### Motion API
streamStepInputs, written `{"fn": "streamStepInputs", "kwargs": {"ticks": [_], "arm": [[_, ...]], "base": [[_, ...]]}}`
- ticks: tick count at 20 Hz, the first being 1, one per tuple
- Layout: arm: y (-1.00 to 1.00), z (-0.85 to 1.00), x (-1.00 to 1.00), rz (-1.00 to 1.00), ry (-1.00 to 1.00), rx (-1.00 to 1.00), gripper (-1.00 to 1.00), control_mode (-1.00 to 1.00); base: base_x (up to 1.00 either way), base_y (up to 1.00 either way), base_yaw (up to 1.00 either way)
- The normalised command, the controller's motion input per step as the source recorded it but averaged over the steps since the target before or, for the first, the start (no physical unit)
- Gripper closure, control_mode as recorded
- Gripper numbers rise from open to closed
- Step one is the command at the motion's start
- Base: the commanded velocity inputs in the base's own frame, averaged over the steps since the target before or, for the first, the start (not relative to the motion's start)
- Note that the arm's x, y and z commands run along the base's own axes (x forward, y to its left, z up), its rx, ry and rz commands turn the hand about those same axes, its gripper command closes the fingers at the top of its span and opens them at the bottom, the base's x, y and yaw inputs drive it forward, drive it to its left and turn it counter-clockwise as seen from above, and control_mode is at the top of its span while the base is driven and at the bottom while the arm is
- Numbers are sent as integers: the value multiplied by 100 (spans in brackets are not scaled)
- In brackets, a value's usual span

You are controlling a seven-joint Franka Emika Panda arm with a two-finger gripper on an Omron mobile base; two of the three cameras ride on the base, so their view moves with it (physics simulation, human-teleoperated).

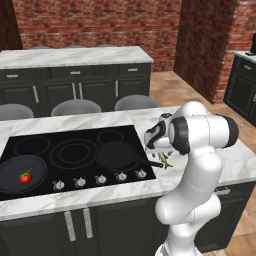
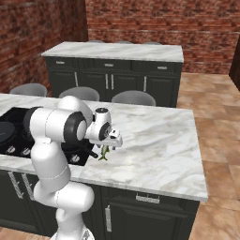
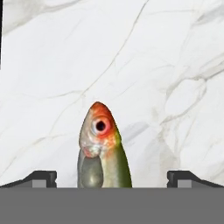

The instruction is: Place both pans onto different burners. Then place the tomato and the fish on different pans.

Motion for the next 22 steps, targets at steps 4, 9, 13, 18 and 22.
{"fn": "streamStepInputs", "kwargs": {"ticks": [4,9,13,18,22], "arm": [[0,-34,23,-6,0,0,100,-100],[0,-2,9,-5,0,1,100,-100],[0,0,0,-2,-1,4,100,-100],[7,26,0,-3,-4,7,100,-100],[33,77,0,-5,-9,4,100,-100]], "base": [[0,0,0],[0,0,0],[0,0,0],[0,0,0],[0,0,0]]}}
